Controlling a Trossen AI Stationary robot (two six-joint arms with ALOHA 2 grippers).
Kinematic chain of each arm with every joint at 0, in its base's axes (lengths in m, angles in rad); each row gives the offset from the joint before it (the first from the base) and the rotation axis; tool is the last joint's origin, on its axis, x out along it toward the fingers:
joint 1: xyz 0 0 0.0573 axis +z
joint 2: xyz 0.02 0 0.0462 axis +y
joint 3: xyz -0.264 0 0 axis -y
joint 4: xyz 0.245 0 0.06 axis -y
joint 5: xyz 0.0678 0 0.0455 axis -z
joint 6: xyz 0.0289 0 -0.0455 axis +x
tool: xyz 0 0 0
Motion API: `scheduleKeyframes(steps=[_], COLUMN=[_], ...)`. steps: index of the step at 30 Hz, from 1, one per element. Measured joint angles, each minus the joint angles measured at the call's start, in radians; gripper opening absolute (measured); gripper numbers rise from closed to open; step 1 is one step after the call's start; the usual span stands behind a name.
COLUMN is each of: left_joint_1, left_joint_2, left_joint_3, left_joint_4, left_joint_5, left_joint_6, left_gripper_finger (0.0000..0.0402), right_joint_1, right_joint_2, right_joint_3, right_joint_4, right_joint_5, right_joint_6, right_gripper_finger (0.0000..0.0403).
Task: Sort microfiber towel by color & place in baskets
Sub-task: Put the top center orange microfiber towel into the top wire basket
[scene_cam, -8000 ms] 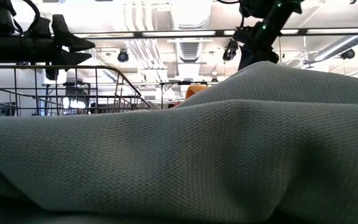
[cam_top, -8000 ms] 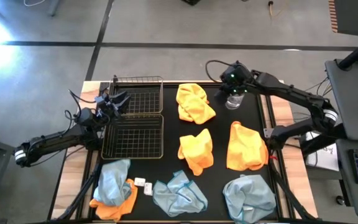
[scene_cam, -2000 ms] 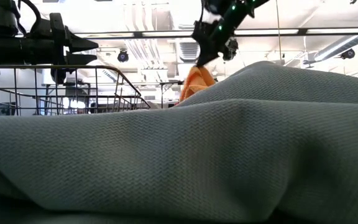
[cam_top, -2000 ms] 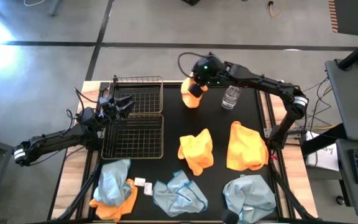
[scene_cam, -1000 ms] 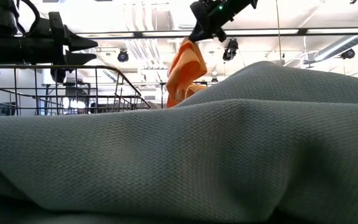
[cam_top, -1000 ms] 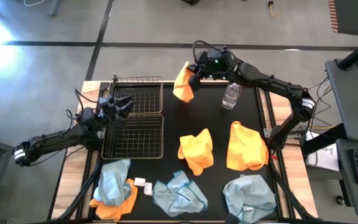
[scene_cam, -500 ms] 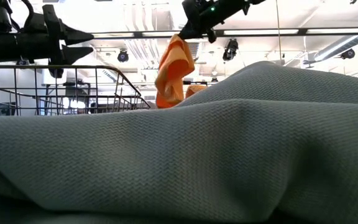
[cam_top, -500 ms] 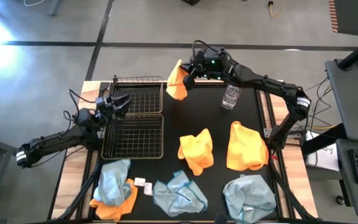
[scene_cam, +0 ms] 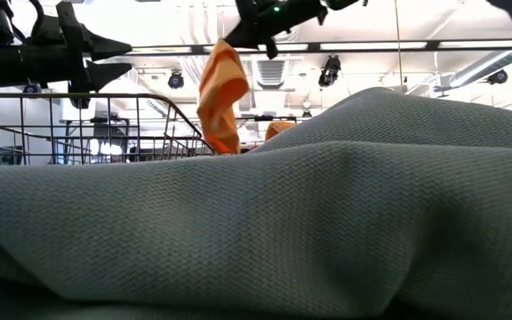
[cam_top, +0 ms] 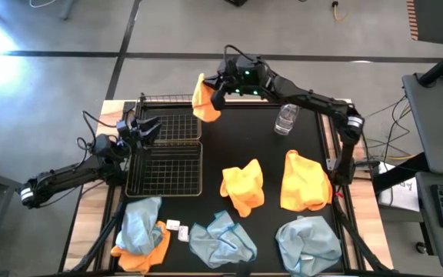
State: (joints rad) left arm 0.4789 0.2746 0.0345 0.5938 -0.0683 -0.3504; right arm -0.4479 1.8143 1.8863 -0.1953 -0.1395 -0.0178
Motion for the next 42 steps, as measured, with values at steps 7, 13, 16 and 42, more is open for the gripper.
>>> scheduleKeyframes(steps=[7,13,16,42], left_joint_1=[0.000,0.000,0.000,0.000], left_joint_2=[-0.008,-0.011,-0.014,-0.032], left_joint_3=[0.000,0.000,0.000,0.000], left_joint_4=[0.000,0.000,-0.001,-0.011], left_joint_5=[0.004,0.003,0.003,0.037], left_joint_6=[0.001,0.001,0.001,0.002], left_gripper_finger=[0.0194,0.0194,0.0194,0.0194], right_joint_1=[0.015,0.034,0.041,0.068], right_joint_2=[0.144,0.269,0.315,0.356], right_joint_3=[0.224,0.416,0.470,0.450], right_joint_4=[-0.071,-0.104,-0.084,-0.252], right_joint_5=[0.000,-0.006,-0.062,-0.105], right_joint_6=[-0.005,-0.003,0.021,-0.063], right_gripper_finger=[0.0009,0.0009,0.0009,0.0051])
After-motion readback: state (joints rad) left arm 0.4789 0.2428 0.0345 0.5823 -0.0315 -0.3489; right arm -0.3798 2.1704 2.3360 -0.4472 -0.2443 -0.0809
